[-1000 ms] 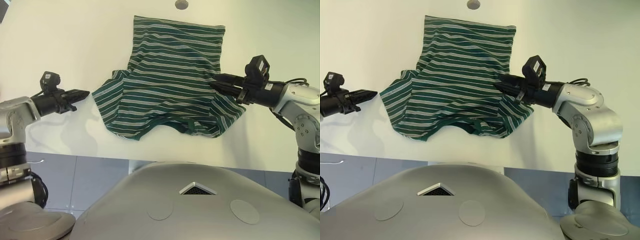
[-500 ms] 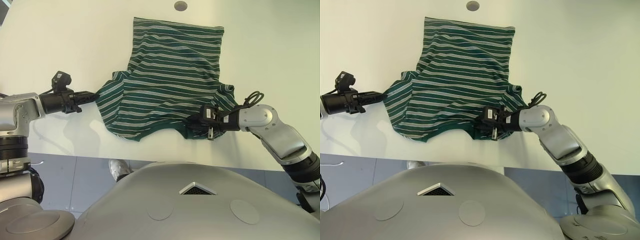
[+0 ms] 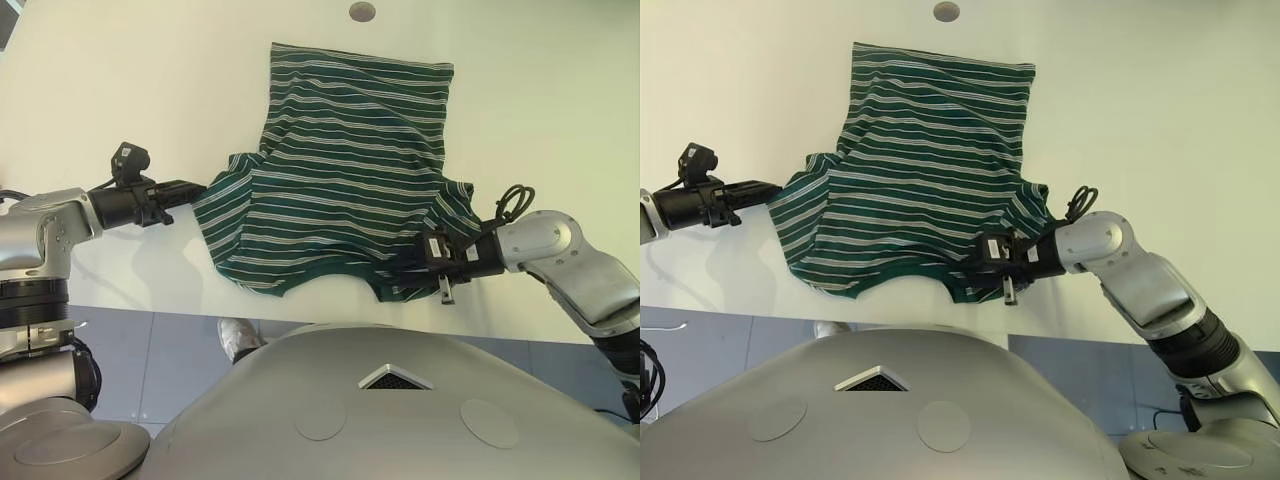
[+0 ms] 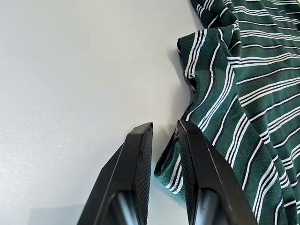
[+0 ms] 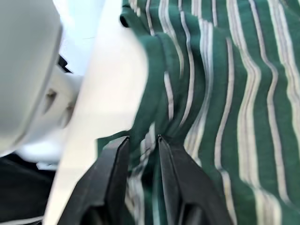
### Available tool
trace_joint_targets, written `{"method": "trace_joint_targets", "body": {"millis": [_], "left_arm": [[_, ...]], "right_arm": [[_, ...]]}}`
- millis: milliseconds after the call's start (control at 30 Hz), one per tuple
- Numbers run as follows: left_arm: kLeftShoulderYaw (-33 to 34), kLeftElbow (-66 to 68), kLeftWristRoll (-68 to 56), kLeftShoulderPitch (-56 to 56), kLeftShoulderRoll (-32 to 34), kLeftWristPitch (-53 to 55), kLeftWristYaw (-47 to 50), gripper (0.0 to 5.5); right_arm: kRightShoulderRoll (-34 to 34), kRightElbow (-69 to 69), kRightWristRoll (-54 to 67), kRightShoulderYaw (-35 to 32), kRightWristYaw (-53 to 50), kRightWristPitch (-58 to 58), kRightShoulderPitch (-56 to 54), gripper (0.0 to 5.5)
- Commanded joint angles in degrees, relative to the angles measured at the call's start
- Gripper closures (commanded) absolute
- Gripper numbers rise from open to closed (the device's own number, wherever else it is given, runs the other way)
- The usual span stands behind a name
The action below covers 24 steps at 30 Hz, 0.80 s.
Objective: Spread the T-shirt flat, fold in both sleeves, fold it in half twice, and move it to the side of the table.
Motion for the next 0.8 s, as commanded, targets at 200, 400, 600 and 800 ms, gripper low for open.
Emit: {"method": "trace_joint_targets", "body": {"millis": [200, 400, 600, 800], "left_arm": [[-0.52, 2.40, 1.70, 4.84, 2.92, -1.38, -1.17, 5.42], [2.12, 5.49, 0.98, 6.19, 4.41, -3.97, -2.46, 4.65], [1.55, 2.30, -0.69, 9.61, 4.51, -1.12, -4.42, 4.62], [0.70, -0.95, -3.01, 9.60, 2.01, 1.17, -3.44, 5.11]], "right_arm": [[4.64, 2.95, 7.30, -11.13, -4.67, 3.72, -4.57, 4.31], [5.31, 2.94, 8.58, -12.47, -5.72, 5.13, -5.41, 4.31], [6.28, 3.53, 8.81, -13.83, -7.36, 5.16, -6.16, 4.31], [14.09, 10.98, 10.69, -20.19, -16.53, 7.02, -14.04, 4.31]]}}
